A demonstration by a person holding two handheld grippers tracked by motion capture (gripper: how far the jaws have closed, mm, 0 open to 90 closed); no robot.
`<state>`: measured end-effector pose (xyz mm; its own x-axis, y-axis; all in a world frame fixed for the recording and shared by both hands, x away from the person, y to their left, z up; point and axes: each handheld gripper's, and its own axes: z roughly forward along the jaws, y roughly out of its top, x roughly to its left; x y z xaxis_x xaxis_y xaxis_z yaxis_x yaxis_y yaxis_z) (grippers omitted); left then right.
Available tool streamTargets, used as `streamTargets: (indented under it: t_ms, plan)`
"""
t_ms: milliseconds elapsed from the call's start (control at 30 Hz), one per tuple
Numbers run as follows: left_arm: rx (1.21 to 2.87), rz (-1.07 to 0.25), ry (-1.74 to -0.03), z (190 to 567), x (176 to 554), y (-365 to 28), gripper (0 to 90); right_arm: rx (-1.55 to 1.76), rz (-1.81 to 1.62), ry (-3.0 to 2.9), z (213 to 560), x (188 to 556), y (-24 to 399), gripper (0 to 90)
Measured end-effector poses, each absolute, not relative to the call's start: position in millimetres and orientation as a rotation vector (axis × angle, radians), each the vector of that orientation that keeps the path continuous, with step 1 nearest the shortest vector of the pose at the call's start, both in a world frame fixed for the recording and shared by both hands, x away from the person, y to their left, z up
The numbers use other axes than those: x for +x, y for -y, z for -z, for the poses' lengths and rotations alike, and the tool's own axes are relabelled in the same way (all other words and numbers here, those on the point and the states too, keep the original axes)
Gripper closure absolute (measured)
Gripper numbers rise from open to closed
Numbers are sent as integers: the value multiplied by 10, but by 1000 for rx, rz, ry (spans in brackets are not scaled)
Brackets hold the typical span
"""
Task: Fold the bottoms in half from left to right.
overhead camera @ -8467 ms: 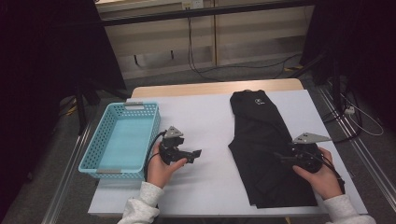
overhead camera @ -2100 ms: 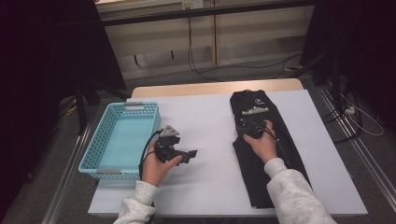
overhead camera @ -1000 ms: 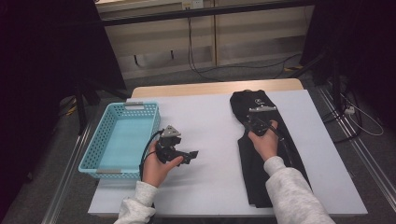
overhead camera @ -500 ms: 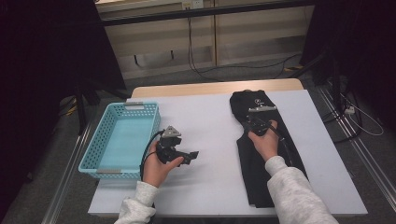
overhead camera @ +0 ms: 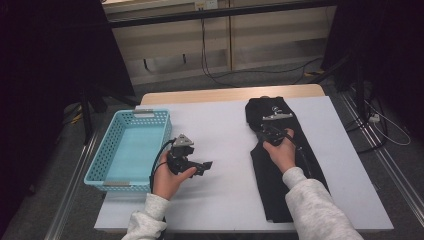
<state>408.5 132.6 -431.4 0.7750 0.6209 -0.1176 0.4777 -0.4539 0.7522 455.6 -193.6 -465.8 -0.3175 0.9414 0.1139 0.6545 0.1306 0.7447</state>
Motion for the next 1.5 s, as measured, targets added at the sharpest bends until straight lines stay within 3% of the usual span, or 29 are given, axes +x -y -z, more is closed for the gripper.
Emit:
streamTargets:
  t_ms: [900,1500]
  plan:
    - [2111,-225,-857,4335,4112,-1371,83,1344,-1057,-2201,4575,4438,1605,847]
    - [2116,-246,-877,4323,4139,-1449,84,1080,-1112,-2400,4545,4175,932,845]
